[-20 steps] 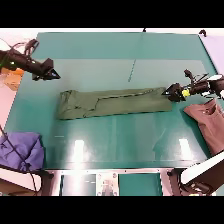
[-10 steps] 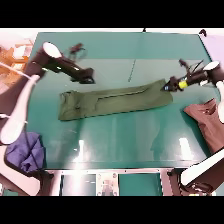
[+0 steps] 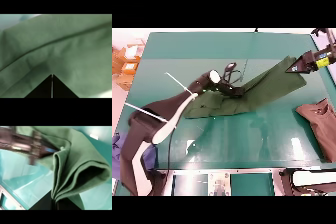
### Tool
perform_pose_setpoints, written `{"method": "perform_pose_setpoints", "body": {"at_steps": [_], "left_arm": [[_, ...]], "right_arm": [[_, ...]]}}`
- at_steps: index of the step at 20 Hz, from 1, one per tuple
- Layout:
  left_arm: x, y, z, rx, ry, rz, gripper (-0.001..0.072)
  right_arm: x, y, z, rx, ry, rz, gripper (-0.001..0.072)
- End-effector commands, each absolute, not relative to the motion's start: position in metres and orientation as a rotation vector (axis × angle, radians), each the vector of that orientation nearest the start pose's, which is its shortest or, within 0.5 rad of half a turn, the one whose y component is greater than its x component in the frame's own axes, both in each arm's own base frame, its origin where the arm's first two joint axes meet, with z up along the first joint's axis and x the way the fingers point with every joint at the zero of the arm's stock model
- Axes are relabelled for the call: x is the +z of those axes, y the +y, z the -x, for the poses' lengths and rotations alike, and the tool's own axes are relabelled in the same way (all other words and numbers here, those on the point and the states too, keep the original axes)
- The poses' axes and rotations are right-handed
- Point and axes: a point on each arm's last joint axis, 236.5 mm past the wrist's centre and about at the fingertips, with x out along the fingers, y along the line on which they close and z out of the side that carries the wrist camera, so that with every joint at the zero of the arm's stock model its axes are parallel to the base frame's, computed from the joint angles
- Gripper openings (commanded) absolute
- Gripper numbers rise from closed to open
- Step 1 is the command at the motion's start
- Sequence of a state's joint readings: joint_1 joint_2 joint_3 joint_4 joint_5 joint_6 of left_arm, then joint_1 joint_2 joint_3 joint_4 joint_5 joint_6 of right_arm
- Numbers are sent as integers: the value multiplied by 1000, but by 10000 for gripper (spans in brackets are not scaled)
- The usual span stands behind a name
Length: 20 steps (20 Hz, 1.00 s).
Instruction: Fold the shirts.
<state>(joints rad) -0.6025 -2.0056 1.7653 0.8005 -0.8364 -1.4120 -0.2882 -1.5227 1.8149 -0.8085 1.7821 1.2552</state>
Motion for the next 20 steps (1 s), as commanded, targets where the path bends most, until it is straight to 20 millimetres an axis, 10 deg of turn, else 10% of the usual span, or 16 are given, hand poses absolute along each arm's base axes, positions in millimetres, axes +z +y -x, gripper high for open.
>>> {"method": "perform_pose_setpoints", "body": {"at_steps": [1, 5, 9, 13, 17, 20], "left_arm": [[-53, -485, -415, -890, 1163, 379, 28], [-53, -500, -402, -933, 1203, 440, 29], [-34, -454, -398, -978, 1340, 455, 29], [23, -337, -412, -963, 1418, 376, 27], [81, -189, -442, -661, 1305, 188, 28], [125, -123, -447, -532, 1203, 196, 28]], "right_arm": [[198, 70, -380, 725, 1160, -352, 15], [197, 90, -378, 761, 1177, -353, 15], [191, 111, -383, 752, 1194, -397, 14], [169, 163, -388, 762, 1231, -461, 15], [145, 258, -398, 792, 1159, -493, 15], [121, 335, -412, 787, 1059, -526, 15]]}}
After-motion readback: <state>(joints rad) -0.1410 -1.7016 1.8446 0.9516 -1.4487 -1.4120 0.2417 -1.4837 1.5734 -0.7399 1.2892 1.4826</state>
